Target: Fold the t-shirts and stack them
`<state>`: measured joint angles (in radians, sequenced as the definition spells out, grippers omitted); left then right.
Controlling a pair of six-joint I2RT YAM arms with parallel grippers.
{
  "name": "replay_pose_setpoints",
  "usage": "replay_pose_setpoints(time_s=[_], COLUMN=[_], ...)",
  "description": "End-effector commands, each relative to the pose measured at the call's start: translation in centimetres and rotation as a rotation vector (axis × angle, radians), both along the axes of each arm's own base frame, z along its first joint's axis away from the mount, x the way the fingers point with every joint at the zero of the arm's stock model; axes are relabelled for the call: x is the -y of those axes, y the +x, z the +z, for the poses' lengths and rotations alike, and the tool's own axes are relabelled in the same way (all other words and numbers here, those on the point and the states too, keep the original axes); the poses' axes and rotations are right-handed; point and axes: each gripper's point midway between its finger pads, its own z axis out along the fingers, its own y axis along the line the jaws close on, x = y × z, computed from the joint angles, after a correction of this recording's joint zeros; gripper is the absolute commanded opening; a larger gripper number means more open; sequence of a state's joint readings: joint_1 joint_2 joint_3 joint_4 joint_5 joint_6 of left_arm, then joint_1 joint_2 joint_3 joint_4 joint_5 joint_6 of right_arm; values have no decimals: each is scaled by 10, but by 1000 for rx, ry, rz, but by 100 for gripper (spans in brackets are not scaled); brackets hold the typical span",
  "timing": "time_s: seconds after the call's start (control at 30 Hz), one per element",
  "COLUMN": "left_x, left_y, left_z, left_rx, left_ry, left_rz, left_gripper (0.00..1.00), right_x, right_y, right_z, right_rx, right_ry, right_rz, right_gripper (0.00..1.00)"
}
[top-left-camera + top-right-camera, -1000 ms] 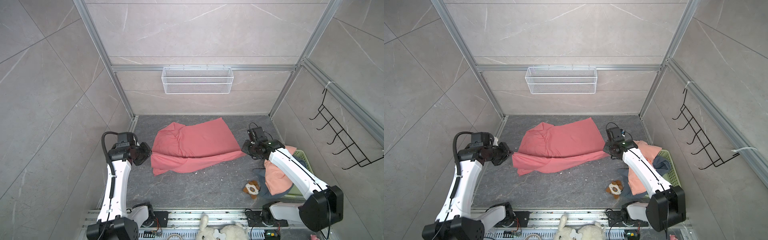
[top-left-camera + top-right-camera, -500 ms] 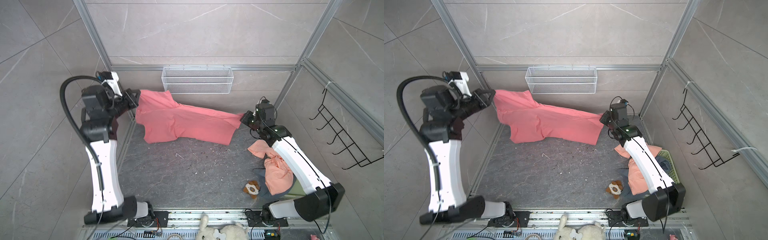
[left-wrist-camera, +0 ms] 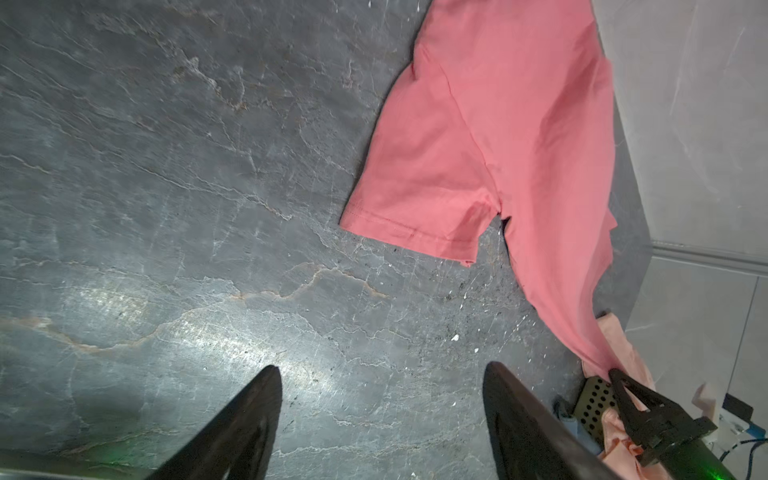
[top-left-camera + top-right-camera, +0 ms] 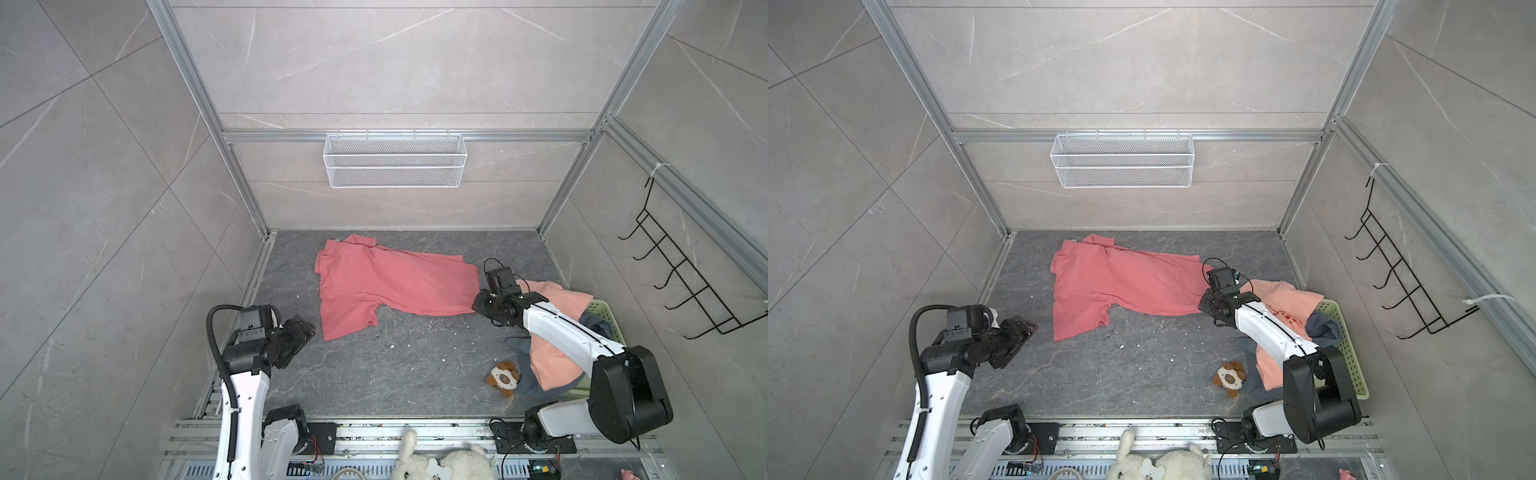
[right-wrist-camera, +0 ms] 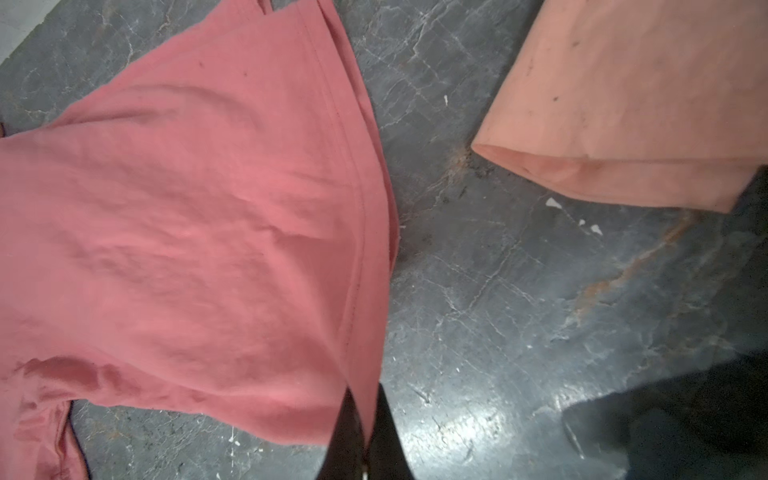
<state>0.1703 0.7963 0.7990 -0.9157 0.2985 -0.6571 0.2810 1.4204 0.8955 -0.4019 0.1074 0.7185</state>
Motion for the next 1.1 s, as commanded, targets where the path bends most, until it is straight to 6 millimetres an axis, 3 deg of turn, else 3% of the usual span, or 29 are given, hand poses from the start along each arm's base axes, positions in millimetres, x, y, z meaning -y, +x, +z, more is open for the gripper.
replay_pose_setpoints(time_s=[0.0, 0.3, 0.5, 0.73, 0.9, 1.07], left_x=[0, 3, 12, 22, 24, 33], left_y=[9, 61, 90, 96, 85, 74], left_z=[-16, -59, -93, -126, -141, -156], left_rx=[-90, -178, -263, -367, -486, -587], left_ry=[-69, -197, -163, -120, -30, 2], left_rz=[65, 138, 37, -22, -63, -119], left_gripper=[75, 69, 68, 67, 66, 49], right_x=[0, -2, 2, 9, 16, 22], right_y=[2, 7, 9, 8, 5, 3], right_z=[-4, -12, -11, -6, -3, 1], right_rx=[-21, -47, -44, -27, -20, -10], right_ry=[-17, -16, -30, -52, -76, -92], right_rz=[6, 1, -11, -52, -83, -112], right_gripper=[0, 0, 0, 0, 0, 0])
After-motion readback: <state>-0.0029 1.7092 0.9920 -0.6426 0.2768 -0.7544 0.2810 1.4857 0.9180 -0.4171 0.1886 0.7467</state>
